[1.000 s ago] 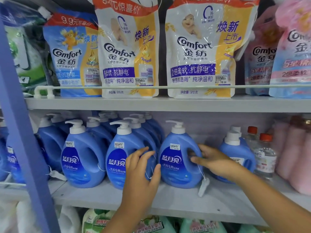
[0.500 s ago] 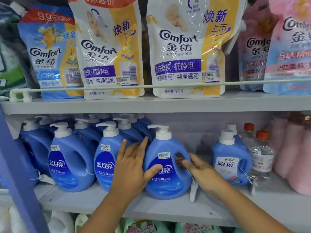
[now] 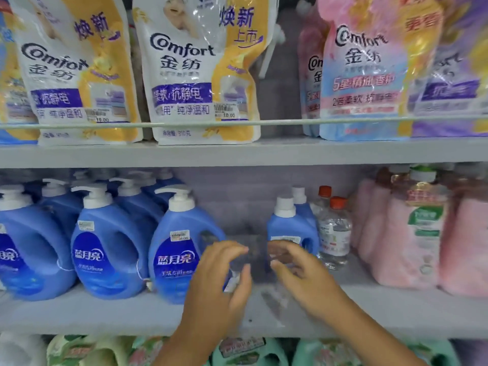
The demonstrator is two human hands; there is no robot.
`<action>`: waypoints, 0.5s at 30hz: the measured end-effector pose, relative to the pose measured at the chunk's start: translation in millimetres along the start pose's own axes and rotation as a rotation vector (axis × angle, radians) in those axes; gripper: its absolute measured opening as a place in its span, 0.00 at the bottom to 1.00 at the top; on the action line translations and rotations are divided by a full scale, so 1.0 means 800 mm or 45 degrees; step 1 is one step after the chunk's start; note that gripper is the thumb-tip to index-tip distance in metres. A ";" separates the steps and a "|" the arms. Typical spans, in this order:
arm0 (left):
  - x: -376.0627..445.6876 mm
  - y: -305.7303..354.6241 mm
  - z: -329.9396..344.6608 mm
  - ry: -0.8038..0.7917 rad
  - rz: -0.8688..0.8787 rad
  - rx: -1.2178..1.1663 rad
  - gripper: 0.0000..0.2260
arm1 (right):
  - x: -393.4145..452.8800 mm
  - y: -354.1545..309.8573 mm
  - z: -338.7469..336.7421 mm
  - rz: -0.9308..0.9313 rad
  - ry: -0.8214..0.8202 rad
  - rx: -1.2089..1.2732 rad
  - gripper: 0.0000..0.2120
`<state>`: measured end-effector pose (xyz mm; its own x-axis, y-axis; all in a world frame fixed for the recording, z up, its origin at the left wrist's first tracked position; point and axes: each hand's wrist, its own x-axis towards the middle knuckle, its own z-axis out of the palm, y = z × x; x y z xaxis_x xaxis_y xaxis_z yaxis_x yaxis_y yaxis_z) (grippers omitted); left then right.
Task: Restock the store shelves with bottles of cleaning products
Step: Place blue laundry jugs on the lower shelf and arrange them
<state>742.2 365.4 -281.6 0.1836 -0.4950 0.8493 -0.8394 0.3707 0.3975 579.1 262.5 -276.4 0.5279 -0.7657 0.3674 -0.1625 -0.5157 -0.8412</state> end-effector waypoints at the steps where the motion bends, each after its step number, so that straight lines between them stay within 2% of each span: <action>1: 0.003 0.007 0.014 -0.076 -0.092 -0.082 0.12 | -0.006 0.000 -0.017 -0.003 0.109 0.012 0.13; 3: 0.011 0.012 0.042 -0.138 -0.294 -0.254 0.16 | -0.016 0.011 -0.045 0.050 0.326 0.037 0.14; 5: 0.023 0.009 0.070 -0.145 -0.571 -0.510 0.19 | -0.024 0.025 -0.063 0.151 0.451 0.011 0.13; 8: 0.047 -0.002 0.108 -0.171 -0.933 -0.731 0.26 | -0.021 0.037 -0.078 0.203 0.473 -0.067 0.15; 11: 0.076 -0.001 0.120 -0.196 -1.000 -0.612 0.28 | -0.006 0.036 -0.079 0.203 0.406 -0.127 0.16; 15: 0.105 0.007 0.128 -0.248 -0.972 -0.457 0.16 | 0.018 0.047 -0.062 0.192 0.395 -0.156 0.15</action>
<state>700.1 245.3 -243.6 0.5128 -0.8232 0.2437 -0.3036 0.0917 0.9484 539.1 213.0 -282.6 0.2150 -0.9073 0.3614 -0.3278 -0.4156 -0.8484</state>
